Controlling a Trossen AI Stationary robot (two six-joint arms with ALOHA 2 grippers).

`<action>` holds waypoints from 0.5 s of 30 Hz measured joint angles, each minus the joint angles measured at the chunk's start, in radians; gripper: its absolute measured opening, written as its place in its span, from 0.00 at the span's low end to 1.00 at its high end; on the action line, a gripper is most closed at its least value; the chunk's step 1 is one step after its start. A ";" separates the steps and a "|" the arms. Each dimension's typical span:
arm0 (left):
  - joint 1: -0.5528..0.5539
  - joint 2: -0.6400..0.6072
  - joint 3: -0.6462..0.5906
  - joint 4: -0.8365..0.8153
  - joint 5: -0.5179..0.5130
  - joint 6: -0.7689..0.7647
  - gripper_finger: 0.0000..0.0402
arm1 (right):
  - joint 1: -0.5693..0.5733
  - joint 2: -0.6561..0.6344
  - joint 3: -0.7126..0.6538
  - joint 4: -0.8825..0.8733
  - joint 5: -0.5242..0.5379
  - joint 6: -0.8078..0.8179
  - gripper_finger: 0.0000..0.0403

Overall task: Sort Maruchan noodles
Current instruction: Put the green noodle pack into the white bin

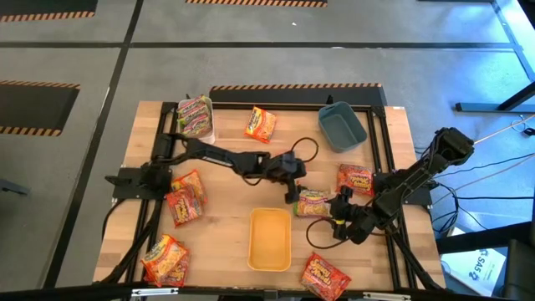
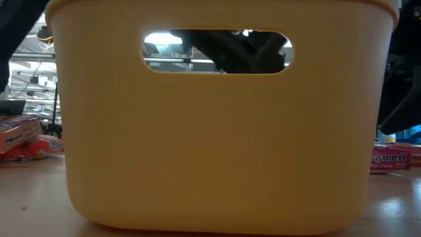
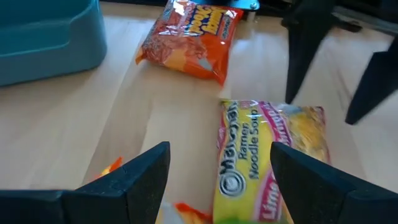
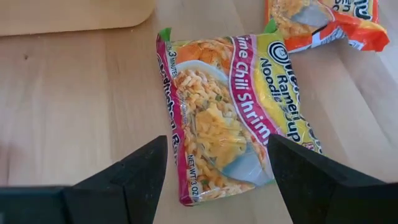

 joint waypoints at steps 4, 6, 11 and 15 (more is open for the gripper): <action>0.030 0.074 0.092 -0.039 0.084 0.000 0.68 | 0.000 0.000 0.000 -0.001 0.000 -0.043 0.66; 0.046 0.104 0.133 -0.065 0.129 0.000 0.68 | 0.000 0.000 -0.004 0.005 -0.008 -0.053 0.66; 0.064 0.168 0.185 -0.112 0.196 0.000 0.68 | 0.001 0.000 -0.032 0.012 -0.068 -0.050 0.66; 0.076 0.199 0.191 -0.105 0.194 0.003 0.68 | 0.001 0.000 -0.077 0.068 -0.090 -0.043 0.66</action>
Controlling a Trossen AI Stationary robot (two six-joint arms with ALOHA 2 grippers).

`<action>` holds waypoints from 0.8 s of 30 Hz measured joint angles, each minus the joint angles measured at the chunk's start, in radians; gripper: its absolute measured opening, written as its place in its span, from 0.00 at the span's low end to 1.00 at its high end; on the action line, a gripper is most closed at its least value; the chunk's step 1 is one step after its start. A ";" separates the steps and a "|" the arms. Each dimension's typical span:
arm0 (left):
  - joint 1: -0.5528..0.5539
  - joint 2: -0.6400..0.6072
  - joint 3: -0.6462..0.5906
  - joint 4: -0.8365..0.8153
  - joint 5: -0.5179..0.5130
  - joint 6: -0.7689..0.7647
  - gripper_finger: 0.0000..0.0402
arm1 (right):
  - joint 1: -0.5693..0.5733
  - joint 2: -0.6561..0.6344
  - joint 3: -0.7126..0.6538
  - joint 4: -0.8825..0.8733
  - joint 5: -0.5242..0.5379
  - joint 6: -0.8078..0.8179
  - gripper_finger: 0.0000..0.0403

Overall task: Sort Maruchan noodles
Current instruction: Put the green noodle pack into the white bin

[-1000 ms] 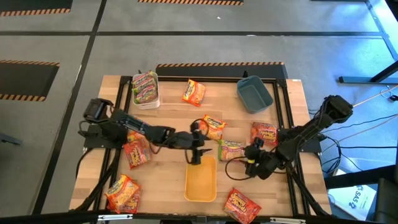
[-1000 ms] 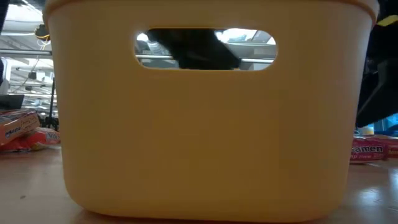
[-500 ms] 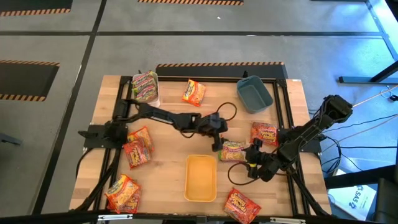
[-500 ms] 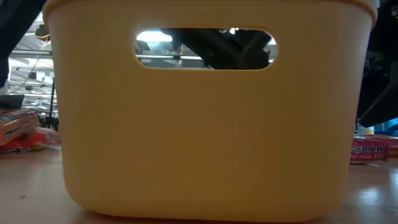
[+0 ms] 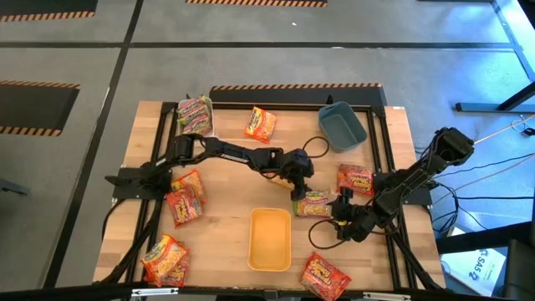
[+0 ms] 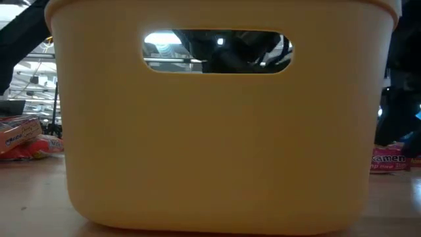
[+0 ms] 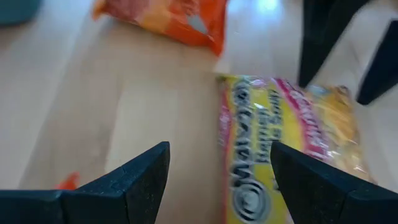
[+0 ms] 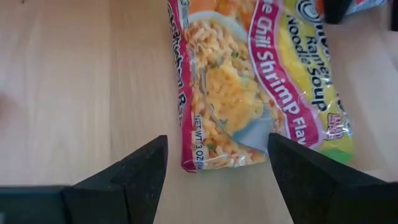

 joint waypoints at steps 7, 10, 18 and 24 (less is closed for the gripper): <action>0.010 0.019 0.000 -0.007 0.016 -0.003 0.68 | 0.000 0.007 -0.039 0.046 0.054 -0.022 0.66; 0.006 0.019 0.000 -0.012 0.051 -0.004 0.68 | -0.001 0.026 -0.056 0.044 0.086 -0.023 0.66; 0.005 0.019 0.000 -0.045 0.098 -0.082 0.68 | 0.001 0.127 -0.064 0.082 0.144 -0.018 0.66; 0.007 0.016 0.000 -0.092 -0.053 -0.165 0.68 | 0.000 0.149 -0.065 0.125 0.163 -0.036 0.66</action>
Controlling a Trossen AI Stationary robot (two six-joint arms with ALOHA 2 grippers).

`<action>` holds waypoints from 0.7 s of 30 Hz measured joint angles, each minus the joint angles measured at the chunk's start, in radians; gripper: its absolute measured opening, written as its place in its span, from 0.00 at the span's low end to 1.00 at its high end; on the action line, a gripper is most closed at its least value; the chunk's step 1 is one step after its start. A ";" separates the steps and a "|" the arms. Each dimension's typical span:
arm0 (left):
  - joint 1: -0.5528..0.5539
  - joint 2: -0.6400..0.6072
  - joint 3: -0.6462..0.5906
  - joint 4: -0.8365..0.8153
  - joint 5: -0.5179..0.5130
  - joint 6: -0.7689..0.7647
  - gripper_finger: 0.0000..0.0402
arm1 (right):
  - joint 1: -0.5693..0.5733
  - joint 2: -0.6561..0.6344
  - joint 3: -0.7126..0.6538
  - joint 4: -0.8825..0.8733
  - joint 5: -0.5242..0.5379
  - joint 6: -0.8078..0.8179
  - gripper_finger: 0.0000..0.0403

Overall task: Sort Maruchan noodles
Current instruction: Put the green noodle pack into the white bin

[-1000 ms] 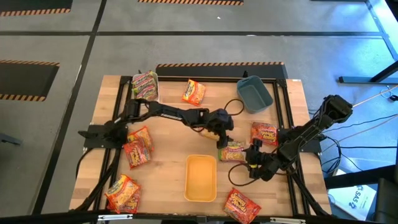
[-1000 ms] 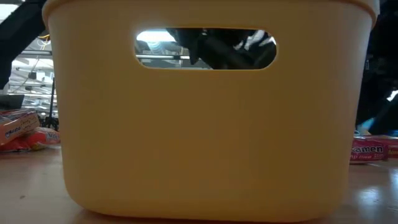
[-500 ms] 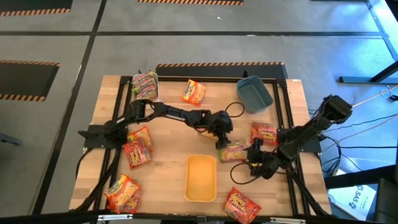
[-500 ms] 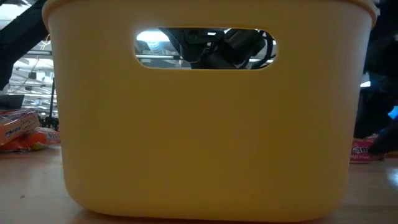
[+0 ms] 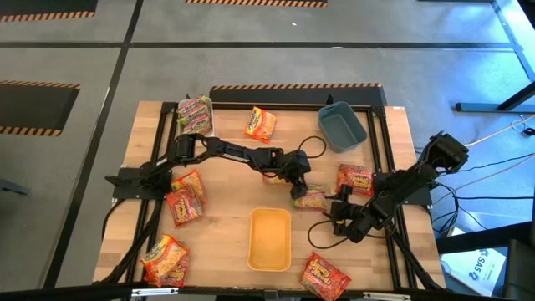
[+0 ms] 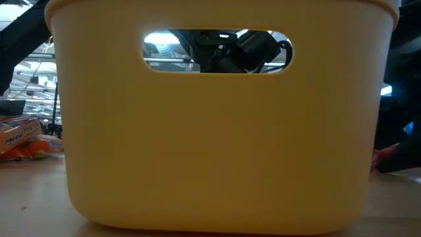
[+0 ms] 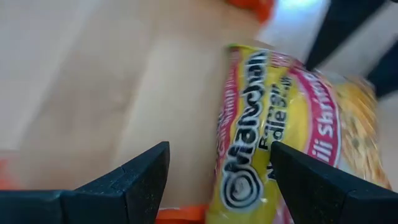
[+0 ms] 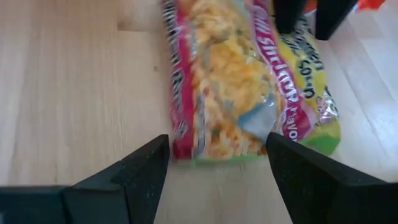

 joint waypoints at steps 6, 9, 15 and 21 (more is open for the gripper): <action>0.005 0.001 0.000 -0.008 0.202 -0.035 0.68 | 0.000 0.000 0.000 0.008 0.007 -0.009 0.66; 0.003 0.001 0.000 -0.010 0.220 -0.041 0.68 | 0.000 0.002 -0.002 0.035 0.021 -0.040 0.66; 0.011 0.029 0.000 0.012 0.268 -0.036 0.58 | -0.001 0.004 -0.002 0.054 0.050 -0.064 0.66; 0.014 0.042 0.001 0.040 0.290 -0.016 0.40 | 0.000 0.004 -0.003 0.057 0.061 -0.066 0.66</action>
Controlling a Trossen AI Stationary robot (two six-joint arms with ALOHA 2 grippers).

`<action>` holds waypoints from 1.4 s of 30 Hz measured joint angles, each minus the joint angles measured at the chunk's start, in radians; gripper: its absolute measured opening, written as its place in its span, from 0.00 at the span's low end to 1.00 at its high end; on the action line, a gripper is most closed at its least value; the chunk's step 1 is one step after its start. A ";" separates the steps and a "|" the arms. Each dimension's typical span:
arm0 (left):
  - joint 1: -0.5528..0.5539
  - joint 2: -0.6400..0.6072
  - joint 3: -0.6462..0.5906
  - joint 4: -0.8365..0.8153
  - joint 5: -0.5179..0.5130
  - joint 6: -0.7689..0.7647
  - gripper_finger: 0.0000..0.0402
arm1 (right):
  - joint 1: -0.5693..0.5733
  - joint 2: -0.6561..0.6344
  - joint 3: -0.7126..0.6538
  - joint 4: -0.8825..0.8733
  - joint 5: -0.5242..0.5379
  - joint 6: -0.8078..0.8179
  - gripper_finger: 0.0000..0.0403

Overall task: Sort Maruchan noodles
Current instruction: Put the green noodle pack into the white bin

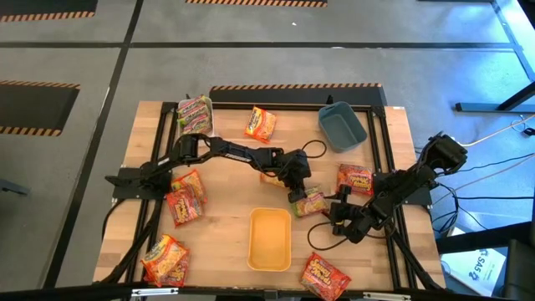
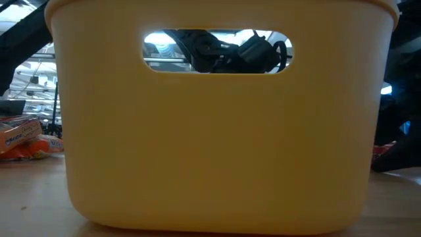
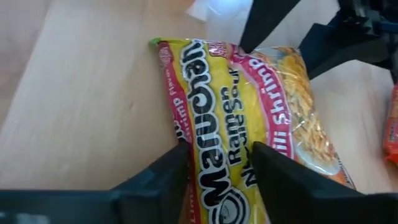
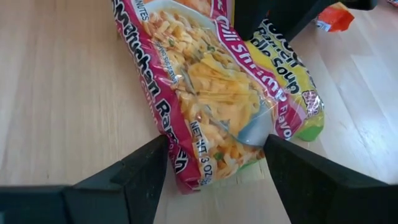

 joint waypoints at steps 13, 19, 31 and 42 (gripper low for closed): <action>0.002 0.002 -0.001 0.040 0.019 0.061 0.02 | 0.000 -0.012 0.000 -0.002 -0.013 0.003 0.66; -0.006 -0.007 -0.001 0.036 -0.008 0.101 0.01 | 0.000 -0.073 0.000 -0.010 -0.067 0.005 0.66; -0.065 -0.121 -0.003 -0.073 -0.223 0.277 0.00 | 0.000 -0.295 0.076 -0.269 -0.149 0.068 0.66; -0.119 -0.204 0.000 -0.105 -0.410 0.396 0.00 | 0.000 -0.499 0.084 -0.520 -0.070 0.299 0.66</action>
